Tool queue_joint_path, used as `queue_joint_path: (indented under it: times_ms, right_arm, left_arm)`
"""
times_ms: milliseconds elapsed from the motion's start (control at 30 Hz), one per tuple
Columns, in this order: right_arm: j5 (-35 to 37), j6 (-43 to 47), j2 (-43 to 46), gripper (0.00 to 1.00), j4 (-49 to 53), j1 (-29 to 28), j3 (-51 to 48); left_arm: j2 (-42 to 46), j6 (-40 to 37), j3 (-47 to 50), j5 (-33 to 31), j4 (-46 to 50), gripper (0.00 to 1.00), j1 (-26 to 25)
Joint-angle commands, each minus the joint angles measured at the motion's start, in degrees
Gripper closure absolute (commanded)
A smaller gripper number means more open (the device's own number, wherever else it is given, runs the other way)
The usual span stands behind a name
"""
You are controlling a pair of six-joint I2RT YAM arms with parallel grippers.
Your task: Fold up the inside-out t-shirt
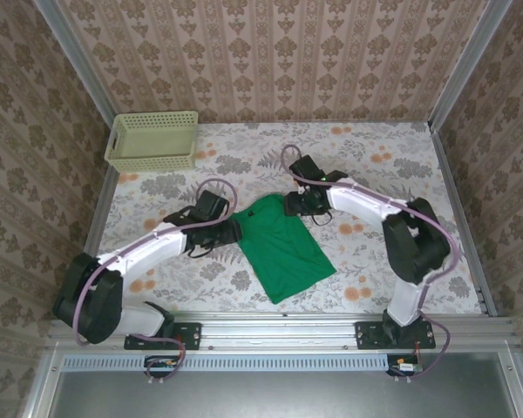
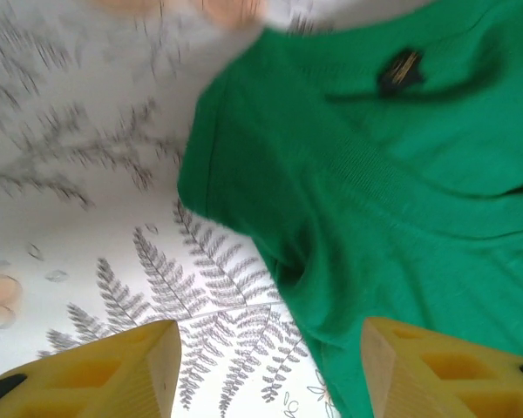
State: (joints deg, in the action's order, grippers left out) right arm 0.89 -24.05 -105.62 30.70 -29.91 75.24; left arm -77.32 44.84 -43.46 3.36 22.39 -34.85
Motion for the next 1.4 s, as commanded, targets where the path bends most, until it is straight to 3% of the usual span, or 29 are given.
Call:
queue_joint_path:
  times_ms: [0,467,733,1133,1367]
  right_arm:
    - [-0.7,8.1,-4.5,0.39,3.1,0.7,4.4]
    - [-11.2,6.6,-16.4,0.40,1.4,1.4,9.8]
    - [-9.4,3.1,-17.8,0.52,1.3,-2.1,8.6]
    - [-4.0,-7.2,-18.0,0.70,0.7,-7.3,4.9]
    - [-2.9,-8.0,-9.2,0.88,-6.7,-6.0,-3.4]
  left_arm:
    - [-1.9,4.2,0.0,3.6,-8.6,0.42,0.0]
    - [-17.6,3.2,-5.2,6.1,-12.1,0.46,0.0]
    - [-22.2,1.9,-7.2,7.2,-12.4,0.58,0.2]
    - [-23.8,1.4,-7.5,8.2,-13.5,0.67,-0.9]
    - [-20.7,0.8,-4.8,8.2,-14.6,0.84,0.7]
